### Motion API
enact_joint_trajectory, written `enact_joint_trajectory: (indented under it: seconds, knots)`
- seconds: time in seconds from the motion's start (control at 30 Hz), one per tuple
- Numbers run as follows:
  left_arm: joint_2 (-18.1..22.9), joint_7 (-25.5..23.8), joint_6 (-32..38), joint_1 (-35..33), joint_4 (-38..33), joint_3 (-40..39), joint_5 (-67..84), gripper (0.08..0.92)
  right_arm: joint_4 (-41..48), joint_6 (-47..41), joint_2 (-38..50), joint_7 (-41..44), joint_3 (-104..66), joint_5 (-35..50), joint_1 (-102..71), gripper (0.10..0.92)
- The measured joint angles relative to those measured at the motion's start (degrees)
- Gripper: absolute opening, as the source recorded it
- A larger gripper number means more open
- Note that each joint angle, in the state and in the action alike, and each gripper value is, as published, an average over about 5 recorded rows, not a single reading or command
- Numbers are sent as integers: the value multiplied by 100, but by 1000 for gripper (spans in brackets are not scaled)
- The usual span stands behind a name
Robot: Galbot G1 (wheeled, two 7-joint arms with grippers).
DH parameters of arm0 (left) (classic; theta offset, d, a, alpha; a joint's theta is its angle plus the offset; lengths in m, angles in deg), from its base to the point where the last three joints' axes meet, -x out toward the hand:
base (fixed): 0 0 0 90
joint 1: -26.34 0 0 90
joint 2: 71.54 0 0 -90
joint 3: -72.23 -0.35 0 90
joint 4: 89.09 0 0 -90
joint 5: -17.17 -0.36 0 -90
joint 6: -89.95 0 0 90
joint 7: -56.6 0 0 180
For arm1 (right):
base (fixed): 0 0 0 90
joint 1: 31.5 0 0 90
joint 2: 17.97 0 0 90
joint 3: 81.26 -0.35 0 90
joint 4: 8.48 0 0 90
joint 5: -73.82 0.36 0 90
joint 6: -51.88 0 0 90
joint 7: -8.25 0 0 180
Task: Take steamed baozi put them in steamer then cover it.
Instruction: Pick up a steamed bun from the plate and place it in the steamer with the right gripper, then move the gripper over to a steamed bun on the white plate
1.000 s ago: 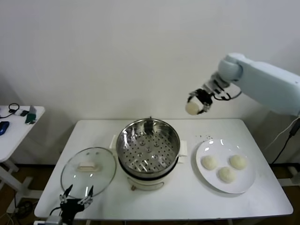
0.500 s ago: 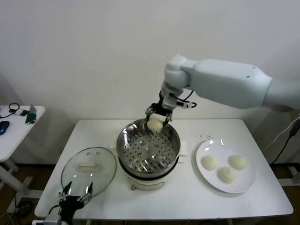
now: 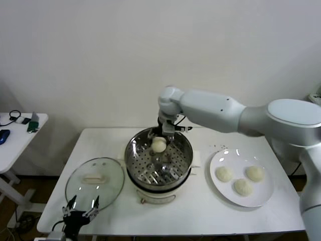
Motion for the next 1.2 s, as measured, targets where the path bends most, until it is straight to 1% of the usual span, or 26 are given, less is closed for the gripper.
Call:
enact_joint_trajectory:
  seconds: [0.07, 0.17, 0.23, 0.3, 0.4, 0.53, 0.7, 0.83, 1.0, 1.2]
  knots:
    - [1, 3, 2, 0, -2, 1, 0, 823, 120, 53, -61, 3, -34, -36, -51, 740]
    - [2, 7, 3, -5, -10, 6, -1, 823, 259, 130, -117, 43, -78, -16, -81, 790]
    - [3, 8, 2, -14, -25, 13, -1, 823, 302, 159, -123, 103, -80, 89, -58, 814]
    - [4, 8, -1, -22, -44, 22, -1, 823, 311, 160, -108, 188, -44, 302, 33, 820]
    - [4, 7, -13, -31, -71, 26, -7, 823, 247, 96, -30, 364, 124, 847, 345, 822]
    - [-1, 1, -27, -62, -120, 9, -28, 823, 3, -174, 232, 678, 561, 1974, 983, 823]
    - [-26, -3, -29, -74, -146, -18, -44, 823, -497, -886, 882, 933, 1307, 3460, 1869, 823]
    - [-56, -6, -29, -58, -155, -50, -54, 823, -987, -1587, 1558, 943, 2045, 4203, 2516, 823]
    - [-95, -17, -29, -4, -152, -61, -40, 823, -1708, -2481, 2501, 717, 2958, 4675, 3033, 823]
    - [-87, -36, -51, 95, -137, -62, -32, 823, -2343, -3529, 3486, 185, 3407, 4869, 2921, 823]
